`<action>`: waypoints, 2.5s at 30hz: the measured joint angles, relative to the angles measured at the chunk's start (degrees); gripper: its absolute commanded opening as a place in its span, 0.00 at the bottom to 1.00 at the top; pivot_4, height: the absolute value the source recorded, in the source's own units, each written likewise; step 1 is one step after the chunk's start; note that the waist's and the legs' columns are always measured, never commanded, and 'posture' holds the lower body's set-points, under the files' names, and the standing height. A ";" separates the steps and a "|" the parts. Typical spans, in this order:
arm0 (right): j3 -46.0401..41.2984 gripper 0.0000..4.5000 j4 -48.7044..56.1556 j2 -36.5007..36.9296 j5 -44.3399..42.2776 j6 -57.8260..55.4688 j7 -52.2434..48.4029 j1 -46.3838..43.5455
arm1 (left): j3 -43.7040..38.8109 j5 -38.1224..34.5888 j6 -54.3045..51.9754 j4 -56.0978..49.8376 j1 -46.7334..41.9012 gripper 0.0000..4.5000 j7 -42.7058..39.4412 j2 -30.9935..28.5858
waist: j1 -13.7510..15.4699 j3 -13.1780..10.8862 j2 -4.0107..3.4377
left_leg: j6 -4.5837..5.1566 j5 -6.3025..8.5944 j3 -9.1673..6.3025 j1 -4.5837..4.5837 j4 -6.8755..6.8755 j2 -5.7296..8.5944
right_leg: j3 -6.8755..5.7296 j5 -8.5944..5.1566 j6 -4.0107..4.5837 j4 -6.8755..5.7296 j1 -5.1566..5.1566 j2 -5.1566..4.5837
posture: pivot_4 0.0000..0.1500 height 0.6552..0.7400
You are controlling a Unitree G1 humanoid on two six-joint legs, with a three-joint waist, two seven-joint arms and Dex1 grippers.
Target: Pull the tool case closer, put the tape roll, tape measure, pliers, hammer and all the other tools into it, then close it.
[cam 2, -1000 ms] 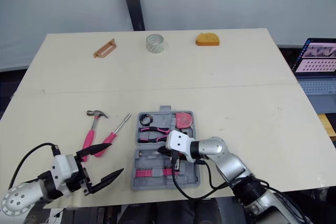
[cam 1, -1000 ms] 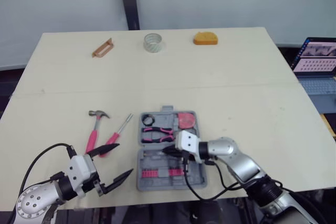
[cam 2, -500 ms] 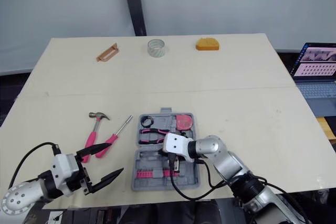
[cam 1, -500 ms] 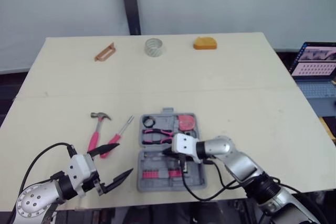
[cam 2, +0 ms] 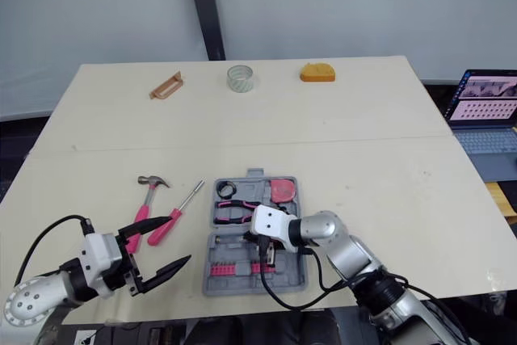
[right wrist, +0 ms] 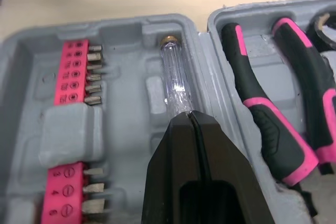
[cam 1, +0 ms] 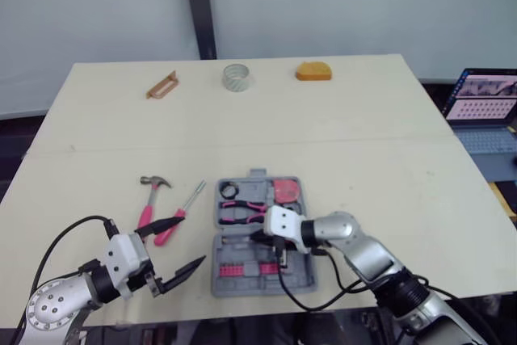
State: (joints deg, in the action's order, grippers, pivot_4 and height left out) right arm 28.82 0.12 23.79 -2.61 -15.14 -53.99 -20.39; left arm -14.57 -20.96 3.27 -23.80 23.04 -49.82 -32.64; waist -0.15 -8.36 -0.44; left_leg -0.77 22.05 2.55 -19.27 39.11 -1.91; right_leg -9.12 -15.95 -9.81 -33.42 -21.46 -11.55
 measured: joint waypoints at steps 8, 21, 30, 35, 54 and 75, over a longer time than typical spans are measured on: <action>-17.23 0.12 11.00 5.35 -17.31 -14.10 -2.82 -1.40 | -2.47 -3.58 -9.24 0.56 -3.11 1.00 1.99 -2.16 | 0.06 -0.68 -0.27 | 0.02 0.03 0.00 -0.10 0.02 -0.01 | -0.01 0.00 0.00 0.01 -0.09 0.00 | 1.00 1.00; -42.19 0.99 -1.66 19.95 -20.87 -10.72 -2.50 14.84 | -25.69 -5.66 -10.55 25.33 -6.94 1.00 7.22 -6.97 | -0.48 -1.00 -0.01 | 0.08 0.09 0.40 -0.01 -0.03 -0.06 | 0.04 0.00 -0.01 0.17 -0.11 -0.01 | 1.00 1.00; -48.06 0.99 -19.09 19.37 -17.82 0.96 3.40 12.73 | -29.66 -3.86 -8.55 40.72 -9.13 1.00 13.22 -7.68 | -0.71 -1.16 0.19 | 0.06 0.11 0.43 0.00 -0.06 -0.08 | 0.01 0.00 -0.01 0.15 -0.12 -0.02 | 1.00 1.00; -48.07 0.99 -23.69 18.41 -17.59 4.12 3.57 12.48 | -29.52 -3.64 -8.37 40.58 -9.22 1.00 14.64 -7.30 | -1.16 -1.21 0.10 | 0.05 0.10 0.45 0.02 -0.06 -0.10 | 0.02 0.00 -0.01 0.12 -0.13 -0.02 | 1.00 1.00; -34.84 0.99 4.56 17.45 -27.19 -11.26 -4.40 1.96 | -17.77 -4.43 -25.71 18.23 -13.04 1.00 24.87 -0.09 | -1.30 -1.26 0.03 | 0.02 0.12 0.40 0.03 0.00 -0.15 | 0.01 0.01 -0.02 0.03 -0.13 -0.01 | 1.00 1.00; -19.84 0.99 7.51 7.06 -22.56 -11.48 -6.51 -14.68 | -1.51 5.15 -41.70 22.60 -29.93 1.00 37.77 3.26 | -0.62 -1.30 0.13 | -0.02 0.10 0.37 0.01 0.05 -0.13 | -0.01 0.02 -0.03 -0.02 -0.15 0.04 | 1.00 1.00</action>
State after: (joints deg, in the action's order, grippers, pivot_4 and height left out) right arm 8.97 7.63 30.86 -25.17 -26.61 -60.50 -35.07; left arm -16.08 -15.80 -38.43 -1.20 -6.89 -12.05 -29.38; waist -0.76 -9.67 -0.31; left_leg -0.79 22.16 2.92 -19.26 39.16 -2.04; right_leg -9.14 -15.93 -9.84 -33.44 -21.61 -11.50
